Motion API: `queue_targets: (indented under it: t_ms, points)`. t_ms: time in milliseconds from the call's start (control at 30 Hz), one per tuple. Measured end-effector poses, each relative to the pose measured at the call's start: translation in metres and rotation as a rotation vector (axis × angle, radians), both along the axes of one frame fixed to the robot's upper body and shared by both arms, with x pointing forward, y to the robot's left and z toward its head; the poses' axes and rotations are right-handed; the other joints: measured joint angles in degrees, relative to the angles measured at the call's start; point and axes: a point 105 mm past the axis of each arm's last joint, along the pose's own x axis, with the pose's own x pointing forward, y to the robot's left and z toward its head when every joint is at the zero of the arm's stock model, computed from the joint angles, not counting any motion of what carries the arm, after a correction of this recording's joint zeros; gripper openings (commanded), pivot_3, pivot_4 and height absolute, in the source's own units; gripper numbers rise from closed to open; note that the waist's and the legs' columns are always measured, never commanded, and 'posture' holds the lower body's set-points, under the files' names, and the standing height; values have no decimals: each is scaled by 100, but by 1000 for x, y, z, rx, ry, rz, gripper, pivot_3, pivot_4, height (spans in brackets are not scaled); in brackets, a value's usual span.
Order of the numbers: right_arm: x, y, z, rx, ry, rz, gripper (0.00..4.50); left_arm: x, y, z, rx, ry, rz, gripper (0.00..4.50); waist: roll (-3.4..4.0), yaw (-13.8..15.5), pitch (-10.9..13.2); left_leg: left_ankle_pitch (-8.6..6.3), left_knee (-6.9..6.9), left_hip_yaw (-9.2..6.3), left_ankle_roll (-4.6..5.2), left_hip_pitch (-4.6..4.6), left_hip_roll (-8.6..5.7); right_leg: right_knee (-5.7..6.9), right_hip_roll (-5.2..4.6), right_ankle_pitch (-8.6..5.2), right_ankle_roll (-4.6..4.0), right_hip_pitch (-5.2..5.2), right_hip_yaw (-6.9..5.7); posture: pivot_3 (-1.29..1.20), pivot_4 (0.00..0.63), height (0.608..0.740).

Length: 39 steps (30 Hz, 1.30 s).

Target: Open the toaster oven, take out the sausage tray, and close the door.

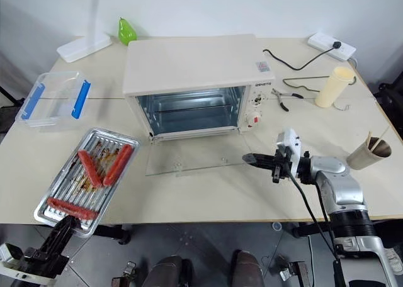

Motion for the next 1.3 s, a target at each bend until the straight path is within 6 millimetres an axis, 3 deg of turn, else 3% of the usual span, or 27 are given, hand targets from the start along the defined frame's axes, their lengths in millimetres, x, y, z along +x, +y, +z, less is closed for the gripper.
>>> queue_targets:
  t_ms: [167,467,500,600,733,967,1100,1300]
  points:
    - [5,-1,49,132,-80,-12,31,-2,2,2,7,-4,3,0,-1,-6,-1,-3,0,1,0,2,1,-1,1,0,0,0,1,0,150,740]
    - [7,21,85,274,-50,38,31,-8,-5,5,17,-14,-71,0,-3,-1,-2,-6,0,0,0,-4,3,1,4,0,0,-7,10,0,150,740]
    - [6,21,87,276,-48,40,198,-9,-6,5,23,-9,-89,0,-3,-1,-2,-7,0,0,1,-5,3,0,3,0,0,-8,14,0,150,740]
    - [-6,19,79,178,-62,71,922,-12,-11,8,46,1,-182,0,-4,34,-2,-10,0,-9,6,-12,0,-1,3,0,0,-9,21,0,150,740]
    - [-25,12,58,9,-121,116,2279,-13,-15,17,106,23,-319,0,-5,11,-3,-13,-1,2,8,-9,-5,-12,6,0,0,-7,34,0,150,740]
    - [-50,-11,20,-132,-132,97,4480,15,-32,25,185,31,-574,0,-2,2,-4,-10,-1,5,4,-1,-3,-8,16,0,0,-4,41,0,150,740]
    - [-63,-32,10,-159,-110,-6,4480,56,-51,34,263,20,-768,0,3,78,-7,-4,0,-9,-6,4,-4,4,27,0,0,-1,45,0,150,740]
    - [-83,-49,-2,-184,-78,-108,4480,95,-69,39,334,71,-922,0,5,78,-10,-6,-9,2,-17,11,4,10,47,1,2,-7,68,0,150,740]
